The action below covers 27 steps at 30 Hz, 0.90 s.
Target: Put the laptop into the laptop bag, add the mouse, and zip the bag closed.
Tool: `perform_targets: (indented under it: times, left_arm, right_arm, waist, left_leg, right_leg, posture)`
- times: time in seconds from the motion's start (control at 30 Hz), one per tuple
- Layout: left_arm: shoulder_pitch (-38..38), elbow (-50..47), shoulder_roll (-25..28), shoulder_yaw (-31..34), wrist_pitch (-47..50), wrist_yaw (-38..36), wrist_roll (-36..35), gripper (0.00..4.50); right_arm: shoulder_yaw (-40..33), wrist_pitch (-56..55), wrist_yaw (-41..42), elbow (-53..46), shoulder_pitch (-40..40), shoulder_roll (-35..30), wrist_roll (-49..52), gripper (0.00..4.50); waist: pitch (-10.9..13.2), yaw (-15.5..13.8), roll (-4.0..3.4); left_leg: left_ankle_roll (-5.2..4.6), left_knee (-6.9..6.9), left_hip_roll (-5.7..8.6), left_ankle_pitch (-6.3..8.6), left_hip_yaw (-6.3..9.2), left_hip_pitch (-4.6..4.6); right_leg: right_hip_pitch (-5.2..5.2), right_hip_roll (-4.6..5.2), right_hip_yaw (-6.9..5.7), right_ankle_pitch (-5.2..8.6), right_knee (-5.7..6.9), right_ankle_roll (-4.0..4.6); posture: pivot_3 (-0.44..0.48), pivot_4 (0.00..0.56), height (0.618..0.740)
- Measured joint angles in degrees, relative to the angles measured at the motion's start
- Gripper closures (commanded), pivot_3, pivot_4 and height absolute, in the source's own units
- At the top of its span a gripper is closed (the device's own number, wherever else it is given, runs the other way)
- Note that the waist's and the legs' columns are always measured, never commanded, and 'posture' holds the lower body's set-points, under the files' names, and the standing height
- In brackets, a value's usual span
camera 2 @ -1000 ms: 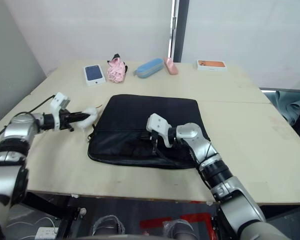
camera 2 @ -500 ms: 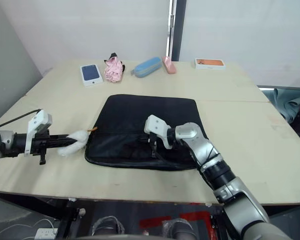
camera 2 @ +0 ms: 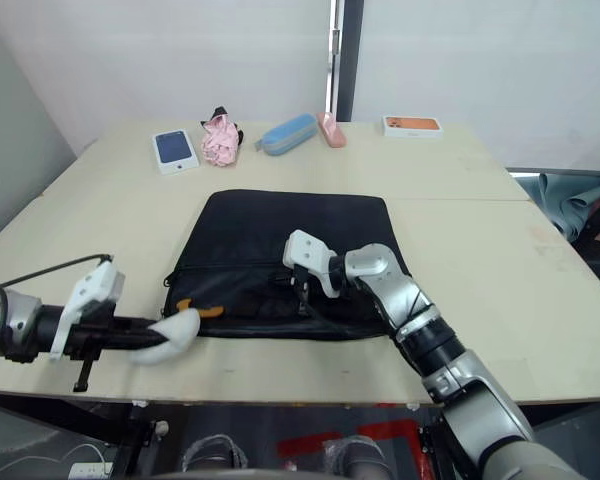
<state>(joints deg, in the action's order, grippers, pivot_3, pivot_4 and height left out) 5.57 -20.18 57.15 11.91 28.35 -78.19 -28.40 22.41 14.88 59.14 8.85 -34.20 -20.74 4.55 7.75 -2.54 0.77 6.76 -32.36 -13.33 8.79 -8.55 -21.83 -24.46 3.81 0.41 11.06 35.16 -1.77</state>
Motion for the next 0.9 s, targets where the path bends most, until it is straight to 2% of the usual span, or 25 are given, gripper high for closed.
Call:
perform_targets:
  times: [0.17,0.33,0.6,0.9]
  left_arm:
    - [-1.39,-0.93,0.35,-4.56,-2.11,-0.53,0.11,4.43]
    - [-6.63,-1.02,-1.68,-11.71,-2.80,-0.47,0.99,4.43]
    - [-17.45,-0.01,-9.15,-22.56,-2.95,0.35,3.85,4.43]
    - [-26.93,9.49,-20.73,-32.99,-6.21,1.21,9.39,4.43]
  right_arm:
    - [0.12,0.30,-0.46,0.31,-0.12,0.19,0.00,4.50]
    - [0.23,0.38,-0.91,0.71,-0.12,0.70,0.00,4.50]
    - [0.34,0.51,-1.42,1.76,-0.33,1.26,-0.04,4.50]
    - [0.41,1.03,-1.35,2.06,-0.75,1.49,-0.03,4.50]
  waist:
    - [-0.08,-0.07,-0.05]
    - [-0.18,0.05,-0.04]
    - [-0.21,0.04,-0.05]
    - [-0.25,0.01,-0.06]
  left_leg:
    - [0.00,0.00,0.00,0.00,0.00,0.07]
    - [0.01,0.00,0.01,0.00,-0.04,0.15]
    - [0.02,0.00,0.03,0.00,-0.29,0.73]
    - [0.01,-0.02,0.07,-0.01,-0.39,0.75]
  right_leg:
    - [0.01,0.00,0.01,0.00,0.11,0.00]
    - [0.03,-0.01,0.06,0.00,0.17,0.00]
    - [0.44,-0.01,0.34,0.00,0.25,-0.01]
    - [0.44,-0.01,0.49,0.00,0.29,-0.01]
  posture:
    - [0.000,0.150,0.740]
    - [0.000,0.150,0.740]
    - [0.000,0.150,0.740]
    - [0.000,0.150,0.740]
